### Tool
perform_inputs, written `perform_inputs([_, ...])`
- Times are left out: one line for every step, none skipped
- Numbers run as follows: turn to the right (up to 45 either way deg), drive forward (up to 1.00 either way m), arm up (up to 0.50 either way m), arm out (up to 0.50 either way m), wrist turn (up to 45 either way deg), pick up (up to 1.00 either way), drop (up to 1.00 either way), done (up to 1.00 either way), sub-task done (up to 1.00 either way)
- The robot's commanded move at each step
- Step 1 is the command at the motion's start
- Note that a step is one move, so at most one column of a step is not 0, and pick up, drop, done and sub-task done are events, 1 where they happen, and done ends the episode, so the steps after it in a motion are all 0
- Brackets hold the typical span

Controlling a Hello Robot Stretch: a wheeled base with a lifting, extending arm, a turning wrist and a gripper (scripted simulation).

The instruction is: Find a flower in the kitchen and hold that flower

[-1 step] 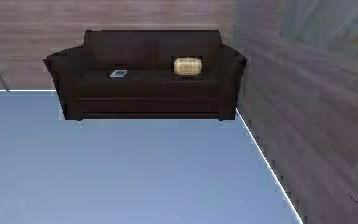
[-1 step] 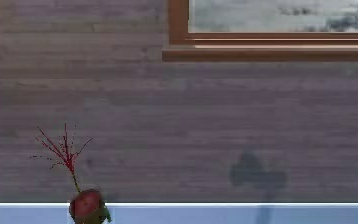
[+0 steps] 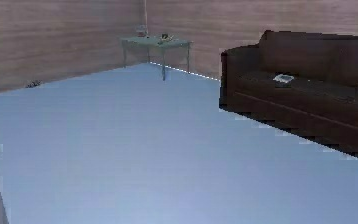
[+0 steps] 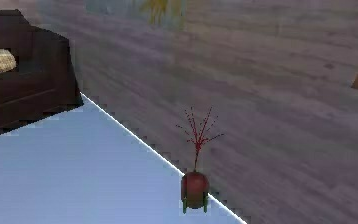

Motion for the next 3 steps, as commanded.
perform_inputs([-21.0,0.00,0.00,0.00,0.0,0.00,0.00,0.00,0.00])
perform_inputs([0.0,0.95,0.00,0.00,0.0,0.00,0.00,0.00,0.00])
perform_inputs([-18.0,0.00,0.00,0.00,0.0,0.00,0.00,0.00,0.00])
